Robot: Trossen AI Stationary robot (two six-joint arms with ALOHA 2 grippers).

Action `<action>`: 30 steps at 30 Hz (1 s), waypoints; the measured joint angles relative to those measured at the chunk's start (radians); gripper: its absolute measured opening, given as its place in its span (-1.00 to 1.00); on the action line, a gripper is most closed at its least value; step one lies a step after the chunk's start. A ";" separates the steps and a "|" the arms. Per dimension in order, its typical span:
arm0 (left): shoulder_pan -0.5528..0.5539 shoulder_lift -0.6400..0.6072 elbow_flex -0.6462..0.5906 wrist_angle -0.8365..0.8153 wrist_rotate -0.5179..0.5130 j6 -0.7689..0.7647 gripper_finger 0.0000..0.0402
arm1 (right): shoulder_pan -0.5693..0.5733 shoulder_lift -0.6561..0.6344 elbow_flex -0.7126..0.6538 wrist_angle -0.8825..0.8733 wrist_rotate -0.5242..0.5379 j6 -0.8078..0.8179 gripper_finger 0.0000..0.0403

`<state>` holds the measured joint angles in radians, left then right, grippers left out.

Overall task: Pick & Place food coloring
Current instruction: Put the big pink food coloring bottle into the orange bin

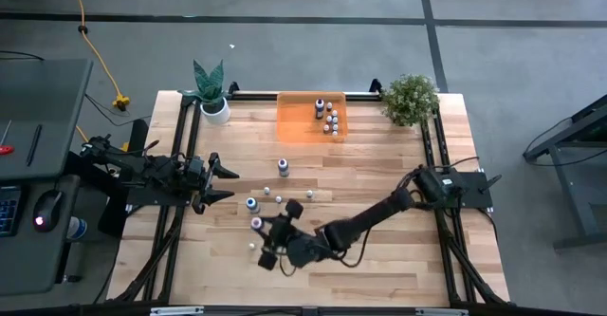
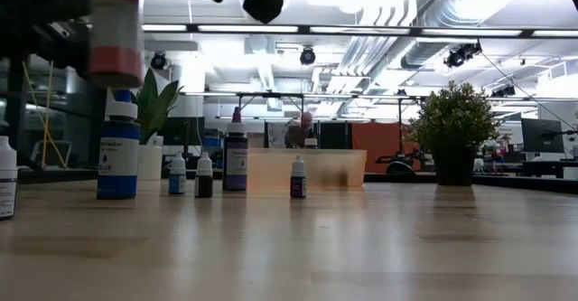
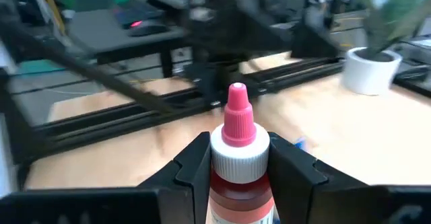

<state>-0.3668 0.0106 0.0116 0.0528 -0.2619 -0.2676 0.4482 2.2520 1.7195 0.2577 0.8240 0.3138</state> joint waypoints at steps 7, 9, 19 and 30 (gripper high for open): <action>0.000 0.000 0.000 0.000 0.000 0.000 0.35 | -0.065 -0.059 -0.001 -0.067 0.051 0.000 -0.44; 0.000 0.000 0.000 0.000 0.000 0.000 0.35 | -0.085 -0.066 -0.001 -0.082 0.059 0.000 -0.44; 0.000 0.000 0.000 0.000 0.000 0.000 0.35 | -0.190 -0.093 -0.001 -0.086 0.085 0.000 -0.44; 0.000 0.000 0.000 0.000 0.000 0.000 0.35 | -0.314 -0.188 0.002 -0.165 0.195 -0.025 -0.44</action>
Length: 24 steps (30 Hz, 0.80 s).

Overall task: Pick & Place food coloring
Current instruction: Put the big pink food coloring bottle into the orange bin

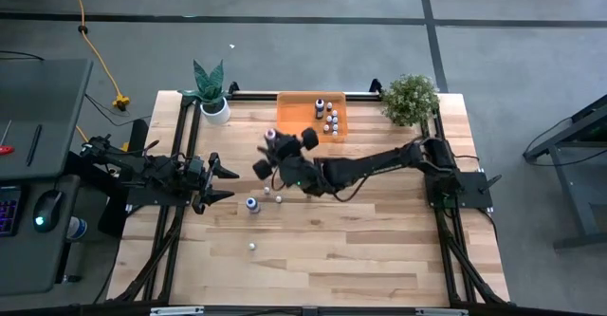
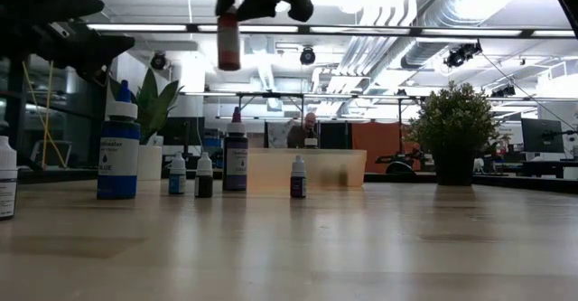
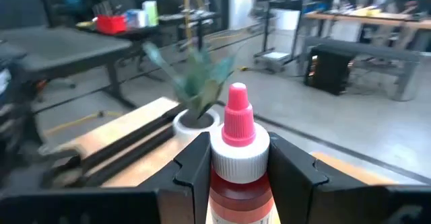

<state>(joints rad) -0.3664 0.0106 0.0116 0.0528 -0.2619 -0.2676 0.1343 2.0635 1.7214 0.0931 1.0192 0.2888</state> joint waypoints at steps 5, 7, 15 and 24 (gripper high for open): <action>0.000 0.000 0.000 0.000 0.000 0.000 0.35 | -0.067 -0.011 0.000 -0.015 0.003 -0.001 -0.44; 0.000 0.000 0.000 0.000 0.000 0.000 0.35 | -0.097 -0.011 0.000 -0.032 -0.008 0.012 -0.44; 0.000 0.000 0.000 0.000 0.000 0.000 0.35 | -0.213 -0.010 -0.002 -0.143 -0.063 0.116 -0.44; 0.000 0.000 0.000 0.000 0.000 0.000 0.35 | -0.280 -0.010 -0.002 -0.130 -0.204 -0.091 -0.44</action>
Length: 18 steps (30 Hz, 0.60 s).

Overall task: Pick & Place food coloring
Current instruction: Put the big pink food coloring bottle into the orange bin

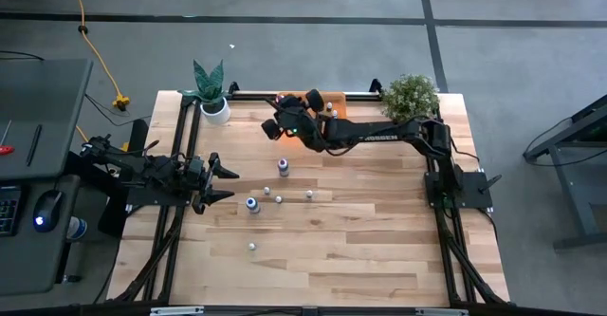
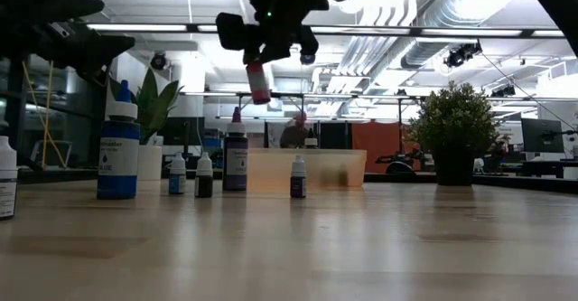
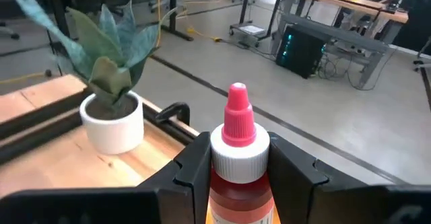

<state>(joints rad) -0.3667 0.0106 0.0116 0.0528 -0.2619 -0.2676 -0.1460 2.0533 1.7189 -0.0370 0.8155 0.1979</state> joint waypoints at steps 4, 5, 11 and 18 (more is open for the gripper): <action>0.000 0.000 0.000 0.000 0.000 0.000 0.35 | -0.022 0.000 -0.080 0.177 -0.013 0.006 -0.44; 0.000 0.000 0.000 0.000 0.000 0.000 0.35 | -0.027 -0.001 -0.123 0.256 -0.018 -0.001 -0.44; 0.000 0.000 0.000 0.000 0.000 0.000 0.35 | -0.039 -0.028 -0.305 0.459 -0.017 -0.015 -0.44; 0.000 0.000 0.000 0.000 0.000 0.000 0.35 | -0.080 -0.042 -0.387 0.544 -0.003 0.129 -0.44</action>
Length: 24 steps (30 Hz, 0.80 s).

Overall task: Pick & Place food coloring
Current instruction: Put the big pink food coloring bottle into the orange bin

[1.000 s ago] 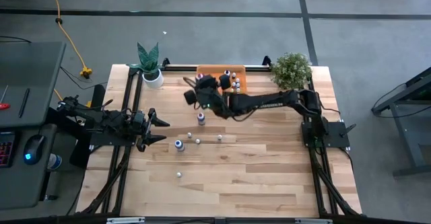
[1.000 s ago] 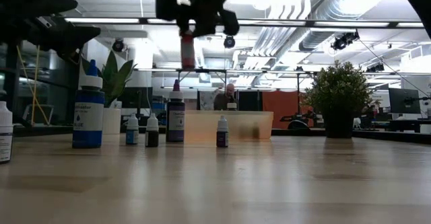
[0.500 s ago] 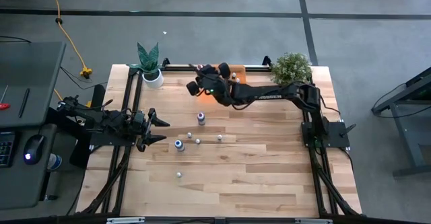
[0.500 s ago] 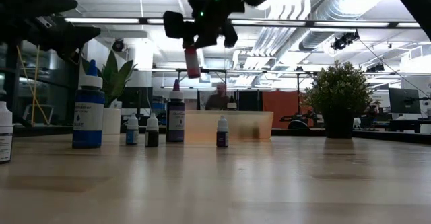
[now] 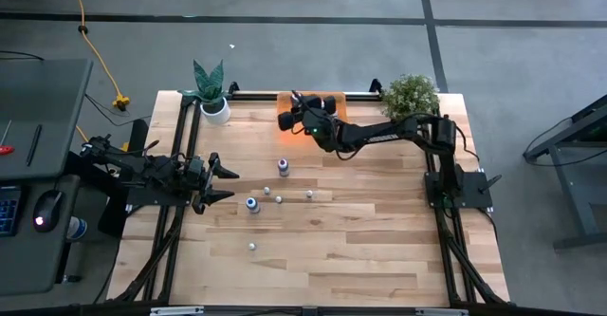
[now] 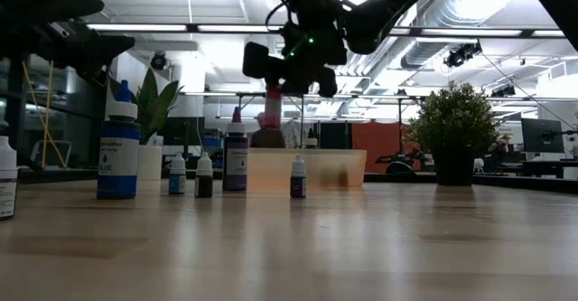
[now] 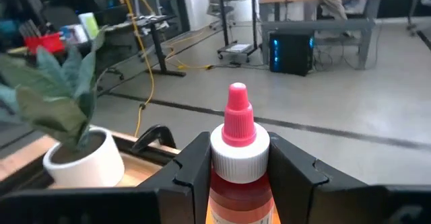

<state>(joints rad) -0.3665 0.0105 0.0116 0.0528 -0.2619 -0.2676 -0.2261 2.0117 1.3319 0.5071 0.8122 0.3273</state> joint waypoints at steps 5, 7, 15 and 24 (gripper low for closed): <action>0.000 0.000 0.000 0.000 0.000 0.000 0.35 | -0.031 0.001 0.032 -0.053 0.014 0.077 -0.44; 0.000 0.000 0.000 0.000 0.000 0.000 0.35 | -0.040 0.019 0.069 -0.077 0.024 0.101 -0.44; 0.000 0.000 0.000 0.000 0.000 0.000 0.35 | -0.048 0.151 0.220 -0.121 0.071 0.147 -0.44; 0.000 0.000 0.000 0.000 0.000 0.000 0.35 | -0.048 0.213 0.240 -0.140 0.174 0.275 -0.44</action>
<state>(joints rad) -0.3666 0.0105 0.0116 0.0528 -0.2619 -0.2676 -0.2741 2.2244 1.5719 0.3675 0.9859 0.6018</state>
